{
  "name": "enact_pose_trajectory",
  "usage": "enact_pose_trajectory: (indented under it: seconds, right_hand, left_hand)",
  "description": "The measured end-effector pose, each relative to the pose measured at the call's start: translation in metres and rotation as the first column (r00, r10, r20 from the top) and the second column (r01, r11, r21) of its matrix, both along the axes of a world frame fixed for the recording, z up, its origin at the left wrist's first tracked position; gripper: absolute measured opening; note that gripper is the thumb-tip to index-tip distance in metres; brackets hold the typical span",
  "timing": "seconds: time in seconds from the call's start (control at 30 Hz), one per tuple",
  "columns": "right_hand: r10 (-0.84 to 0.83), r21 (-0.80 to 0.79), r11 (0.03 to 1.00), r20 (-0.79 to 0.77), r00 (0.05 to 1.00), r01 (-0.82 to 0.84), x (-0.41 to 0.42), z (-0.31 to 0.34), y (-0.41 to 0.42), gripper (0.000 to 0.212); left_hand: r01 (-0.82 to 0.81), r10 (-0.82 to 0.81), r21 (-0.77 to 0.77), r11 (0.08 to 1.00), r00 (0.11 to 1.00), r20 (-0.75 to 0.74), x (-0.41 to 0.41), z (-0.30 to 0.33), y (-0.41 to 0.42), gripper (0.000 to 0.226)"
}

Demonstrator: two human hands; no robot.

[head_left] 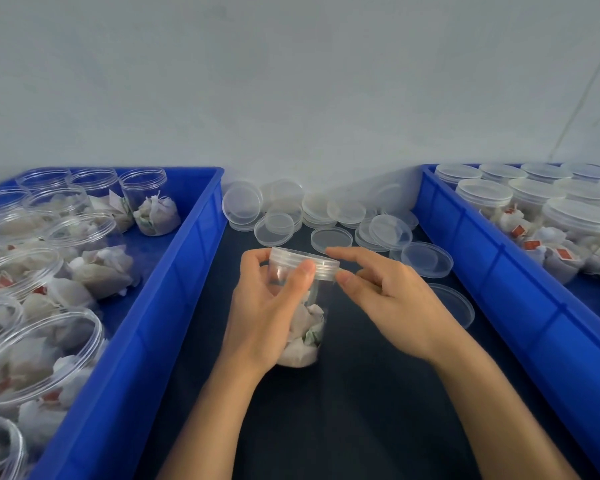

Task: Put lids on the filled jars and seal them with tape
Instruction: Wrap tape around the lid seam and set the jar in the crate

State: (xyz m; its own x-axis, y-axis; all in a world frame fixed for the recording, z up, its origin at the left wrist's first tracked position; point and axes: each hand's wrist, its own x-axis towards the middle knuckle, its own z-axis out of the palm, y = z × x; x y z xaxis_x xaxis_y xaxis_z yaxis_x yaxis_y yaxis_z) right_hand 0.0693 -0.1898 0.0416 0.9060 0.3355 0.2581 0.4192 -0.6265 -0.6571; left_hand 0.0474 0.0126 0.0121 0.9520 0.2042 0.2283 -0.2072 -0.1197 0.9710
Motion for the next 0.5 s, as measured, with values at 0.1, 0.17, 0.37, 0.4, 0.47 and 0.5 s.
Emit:
enact_pose_trajectory:
  seconds: [0.1, 0.17, 0.37, 0.4, 0.47, 0.5]
  right_hand:
    - [0.010, 0.032, 0.999, -0.021, 1.000, -0.009, 0.0009, 0.0004, -0.0016, 0.034]
    - [0.009, 0.030, 1.000, -0.028, 1.000, -0.008, 0.0003, 0.0006, -0.0017, 0.032]
    - [0.007, 0.007, 1.000, -0.039, 0.999, -0.006, -0.0012, 0.0015, -0.0014, 0.032]
    - [0.006, -0.005, 1.000, -0.060, 0.998, -0.006, -0.0012, 0.0009, -0.0011, 0.035]
    - [0.009, -0.026, 1.000, -0.122, 0.993, -0.012, -0.0014, 0.0001, 0.0000, 0.043]
    - [0.014, -0.026, 0.999, -0.147, 0.989, -0.018, -0.0015, 0.0002, 0.0006, 0.045]
  left_hand:
    - [0.034, -0.033, -0.024, 0.999, 0.999, 0.007, -0.0007, 0.0015, -0.0001, 0.061]
    - [0.050, -0.050, -0.045, 0.998, 0.999, 0.010, -0.0009, 0.0020, 0.0007, 0.061]
    - [0.113, -0.112, -0.061, 0.992, 0.994, 0.006, -0.0021, 0.0037, 0.0058, 0.062]
    - [0.125, -0.125, -0.060, 0.990, 0.992, -0.002, -0.0022, 0.0037, 0.0061, 0.060]
    - [0.149, -0.150, -0.056, 0.987, 0.988, -0.021, -0.0020, 0.0031, 0.0056, 0.053]
    - [0.156, -0.158, -0.057, 0.986, 0.987, -0.025, -0.0018, 0.0026, 0.0055, 0.051]
